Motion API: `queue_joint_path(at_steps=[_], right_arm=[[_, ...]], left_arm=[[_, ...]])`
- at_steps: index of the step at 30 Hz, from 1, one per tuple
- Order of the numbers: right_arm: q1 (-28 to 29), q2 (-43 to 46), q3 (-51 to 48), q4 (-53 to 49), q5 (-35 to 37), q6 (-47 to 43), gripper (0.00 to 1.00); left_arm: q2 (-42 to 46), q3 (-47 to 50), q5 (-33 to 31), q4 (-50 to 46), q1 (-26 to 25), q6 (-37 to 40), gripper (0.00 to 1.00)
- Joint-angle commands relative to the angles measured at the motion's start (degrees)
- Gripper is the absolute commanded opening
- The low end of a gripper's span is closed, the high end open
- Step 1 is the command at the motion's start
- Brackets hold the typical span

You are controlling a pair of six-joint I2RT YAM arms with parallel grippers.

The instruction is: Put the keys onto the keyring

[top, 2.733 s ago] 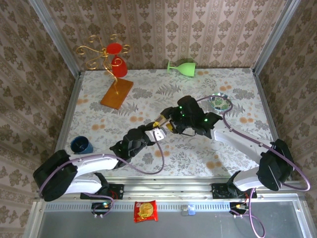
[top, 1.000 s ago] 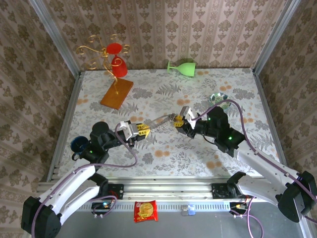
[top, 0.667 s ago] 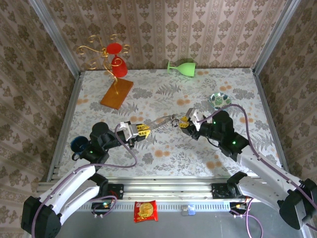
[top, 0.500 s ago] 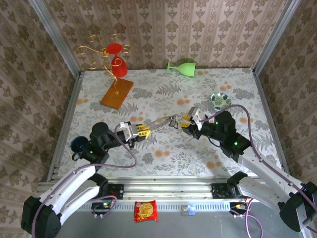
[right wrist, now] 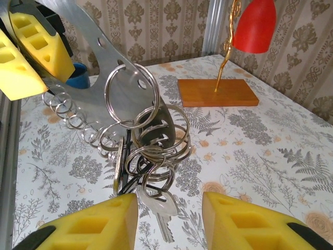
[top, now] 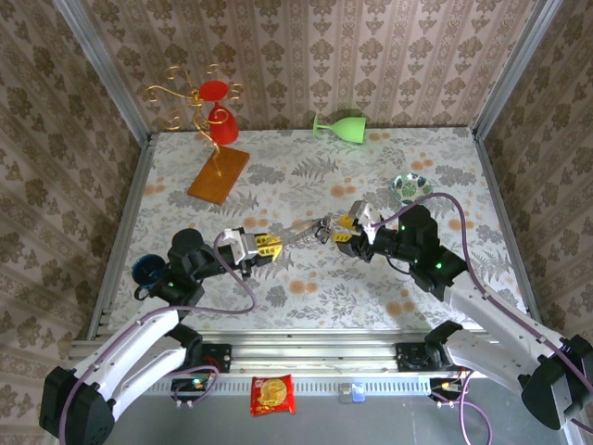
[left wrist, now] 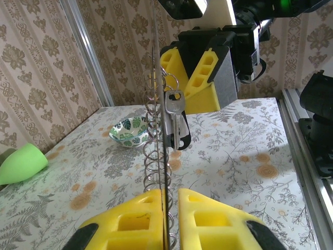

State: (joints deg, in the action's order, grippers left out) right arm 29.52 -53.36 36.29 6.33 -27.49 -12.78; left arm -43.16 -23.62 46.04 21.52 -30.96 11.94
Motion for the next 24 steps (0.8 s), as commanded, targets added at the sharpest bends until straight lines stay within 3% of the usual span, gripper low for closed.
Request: queue_joint_path(at_steps=[1, 11, 18, 21, 24], right_arm=[[0.37, 0.91, 1.71, 2.46, -1.28, 1.72, 0.40], [1.76, -2.25, 2.74, 2.14, -3.63, 2.96, 0.43], [3.94, -4.17, 0.74, 4.05, 1.45, 2.38, 0.51], [4.49, -6.15, 0.53, 8.26, 2.75, 4.11, 0.51], [4.95, -7.57, 0.95, 9.44, 3.96, 4.69, 0.44]], left_arm=[[0.00, 0.24, 2.35, 4.10, 0.41, -1.02, 0.00], [0.00, 0.76, 0.44, 5.86, 0.33, -2.00, 0.00], [-0.13, 0.85, 0.09, 6.85, 0.37, -2.94, 0.00], [-0.41, 0.84, 0.36, 7.39, 0.37, -3.51, 0.00], [-0.35, 0.85, 0.20, 7.65, 0.36, -3.61, 0.00]])
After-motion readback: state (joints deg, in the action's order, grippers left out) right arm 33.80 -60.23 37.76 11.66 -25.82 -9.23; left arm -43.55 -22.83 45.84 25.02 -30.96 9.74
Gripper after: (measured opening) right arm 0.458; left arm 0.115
